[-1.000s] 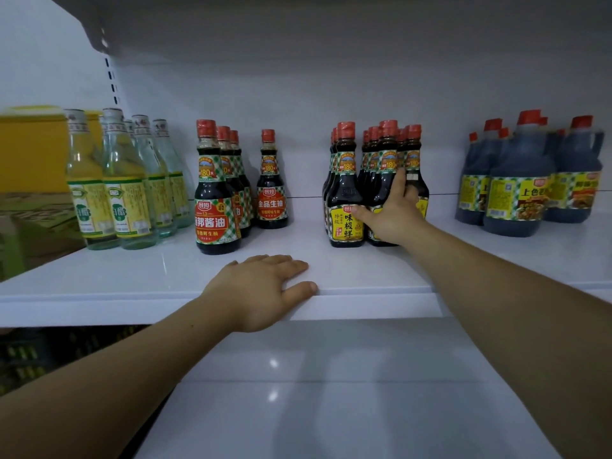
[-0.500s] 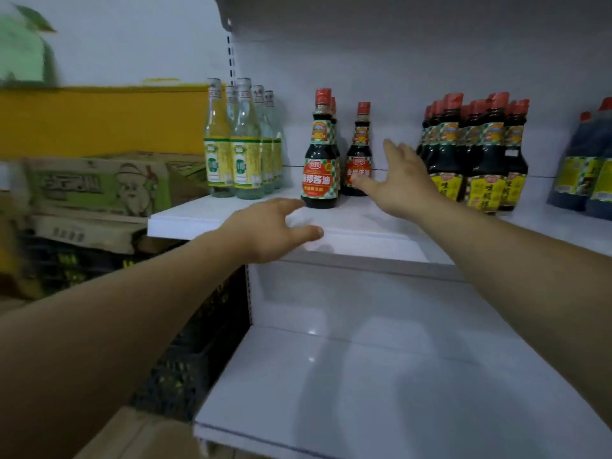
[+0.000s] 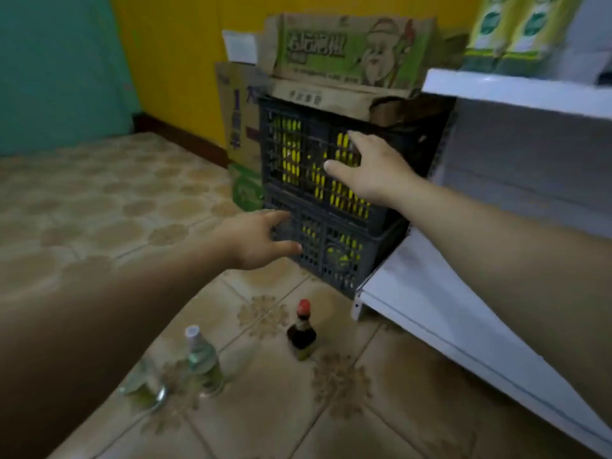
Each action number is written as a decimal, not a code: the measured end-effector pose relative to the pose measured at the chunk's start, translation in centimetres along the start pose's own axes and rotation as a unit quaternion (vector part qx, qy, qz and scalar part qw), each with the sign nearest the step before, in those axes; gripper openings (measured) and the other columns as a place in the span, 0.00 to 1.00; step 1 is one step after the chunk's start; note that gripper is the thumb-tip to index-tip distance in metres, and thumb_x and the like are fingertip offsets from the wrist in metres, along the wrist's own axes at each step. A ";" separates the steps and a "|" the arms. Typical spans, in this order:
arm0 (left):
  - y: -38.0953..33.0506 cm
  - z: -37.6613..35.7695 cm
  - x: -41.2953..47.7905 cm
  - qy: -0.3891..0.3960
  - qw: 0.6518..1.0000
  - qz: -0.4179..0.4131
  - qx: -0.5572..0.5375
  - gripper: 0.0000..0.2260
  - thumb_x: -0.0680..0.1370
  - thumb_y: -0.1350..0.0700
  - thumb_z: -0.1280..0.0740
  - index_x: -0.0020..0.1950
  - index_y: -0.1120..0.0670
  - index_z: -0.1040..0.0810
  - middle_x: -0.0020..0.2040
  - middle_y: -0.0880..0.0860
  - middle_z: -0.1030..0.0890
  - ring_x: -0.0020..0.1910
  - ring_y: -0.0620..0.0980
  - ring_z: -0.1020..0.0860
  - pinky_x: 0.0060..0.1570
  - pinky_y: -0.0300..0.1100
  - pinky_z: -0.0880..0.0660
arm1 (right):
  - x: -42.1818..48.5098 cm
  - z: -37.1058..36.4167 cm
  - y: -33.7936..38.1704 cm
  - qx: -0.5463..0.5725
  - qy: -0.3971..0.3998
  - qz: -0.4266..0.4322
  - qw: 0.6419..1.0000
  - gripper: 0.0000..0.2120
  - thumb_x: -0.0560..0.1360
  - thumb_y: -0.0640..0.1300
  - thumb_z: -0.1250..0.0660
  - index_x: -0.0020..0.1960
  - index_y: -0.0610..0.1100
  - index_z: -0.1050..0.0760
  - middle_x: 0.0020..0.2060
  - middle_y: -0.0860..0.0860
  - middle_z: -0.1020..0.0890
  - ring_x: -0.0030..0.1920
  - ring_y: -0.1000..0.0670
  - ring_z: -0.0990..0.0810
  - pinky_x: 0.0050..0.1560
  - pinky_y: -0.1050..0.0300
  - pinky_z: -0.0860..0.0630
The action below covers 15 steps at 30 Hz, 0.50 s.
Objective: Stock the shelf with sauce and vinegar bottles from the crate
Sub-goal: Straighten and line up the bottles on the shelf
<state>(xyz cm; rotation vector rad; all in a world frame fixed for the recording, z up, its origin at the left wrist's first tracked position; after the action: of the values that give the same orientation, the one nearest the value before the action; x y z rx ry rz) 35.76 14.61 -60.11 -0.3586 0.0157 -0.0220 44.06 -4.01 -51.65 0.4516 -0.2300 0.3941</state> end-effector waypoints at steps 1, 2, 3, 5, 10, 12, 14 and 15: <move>3.2 -1.3 -1.5 0.011 0.999 0.029 -0.011 0.39 0.70 0.31 0.38 0.76 0.44 0.45 0.76 0.51 0.41 0.73 0.54 0.39 0.66 0.46 0.38 | -0.5 -3.3 1.6 0.011 0.029 0.000 1.000 0.41 0.74 0.68 0.39 0.78 0.48 0.46 0.77 0.47 0.43 0.76 0.45 0.42 0.72 0.51 0.41; 6.3 -2.6 -3.2 0.024 0.998 0.058 -0.024 0.39 0.70 0.32 0.37 0.76 0.44 0.45 0.76 0.50 0.41 0.73 0.54 0.39 0.66 0.46 0.38 | -1.1 -6.6 3.0 0.024 0.058 -0.002 0.998 0.41 0.74 0.68 0.39 0.78 0.50 0.47 0.78 0.48 0.44 0.76 0.45 0.43 0.71 0.50 0.41; 9.2 -4.0 -4.9 0.033 0.995 0.085 -0.035 0.39 0.70 0.33 0.36 0.76 0.44 0.45 0.76 0.50 0.41 0.73 0.53 0.39 0.66 0.47 0.38 | -1.8 -9.7 4.3 0.035 0.085 -0.005 0.996 0.40 0.74 0.68 0.39 0.78 0.51 0.47 0.78 0.49 0.45 0.76 0.45 0.43 0.71 0.50 0.40; 14.3 -6.3 -8.2 0.038 0.988 0.144 -0.036 0.39 0.70 0.33 0.35 0.76 0.45 0.44 0.76 0.50 0.40 0.72 0.53 0.37 0.65 0.47 0.36 | -3.5 -15.4 6.9 0.048 0.134 -0.009 0.990 0.40 0.74 0.68 0.39 0.78 0.53 0.48 0.78 0.51 0.46 0.76 0.45 0.43 0.69 0.48 0.38; 22.3 -11.6 -14.0 0.046 0.960 0.256 -0.107 0.42 0.68 0.36 0.30 0.76 0.46 0.45 0.76 0.52 0.40 0.72 0.53 0.38 0.66 0.46 0.37 | -7.4 -26.7 11.3 0.069 0.237 0.006 0.969 0.41 0.73 0.66 0.36 0.78 0.52 0.49 0.78 0.51 0.44 0.75 0.45 0.40 0.68 0.50 0.37; 23.8 -13.6 -15.0 0.056 0.951 0.272 -0.139 0.42 0.68 0.38 0.30 0.76 0.47 0.46 0.76 0.53 0.40 0.72 0.54 0.38 0.65 0.46 0.37 | -9.0 -30.5 12.1 0.088 0.267 0.003 0.960 0.42 0.73 0.62 0.34 0.79 0.52 0.51 0.77 0.50 0.44 0.74 0.44 0.39 0.63 0.52 0.35; 24.6 -15.5 -15.5 0.061 0.948 0.266 -0.165 0.41 0.69 0.41 0.29 0.77 0.47 0.46 0.76 0.54 0.39 0.72 0.54 0.37 0.62 0.43 0.36 | -10.5 -34.1 12.5 0.095 0.298 -0.008 0.950 0.44 0.73 0.60 0.33 0.79 0.52 0.55 0.78 0.51 0.47 0.75 0.44 0.41 0.63 0.52 0.35; 24.9 -16.3 -15.7 0.060 0.946 0.262 -0.181 0.41 0.70 0.42 0.29 0.76 0.47 0.45 0.75 0.54 0.39 0.71 0.54 0.36 0.60 0.40 0.36 | -11.2 -35.6 12.6 0.100 0.316 -0.015 0.944 0.45 0.74 0.58 0.32 0.79 0.52 0.58 0.78 0.51 0.49 0.75 0.44 0.42 0.65 0.51 0.36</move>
<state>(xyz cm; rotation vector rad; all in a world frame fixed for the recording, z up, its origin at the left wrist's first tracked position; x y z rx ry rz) 20.20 32.56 -83.97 -0.7119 0.2377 0.4936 33.36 19.41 -81.48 0.5038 0.4440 0.5141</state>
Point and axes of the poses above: each hand's wrist, its own x-axis towards the middle knuckle, its own z-axis out of the back of the hand, y = z × x, the point moved 3 cm from there along x, towards the middle knuckle
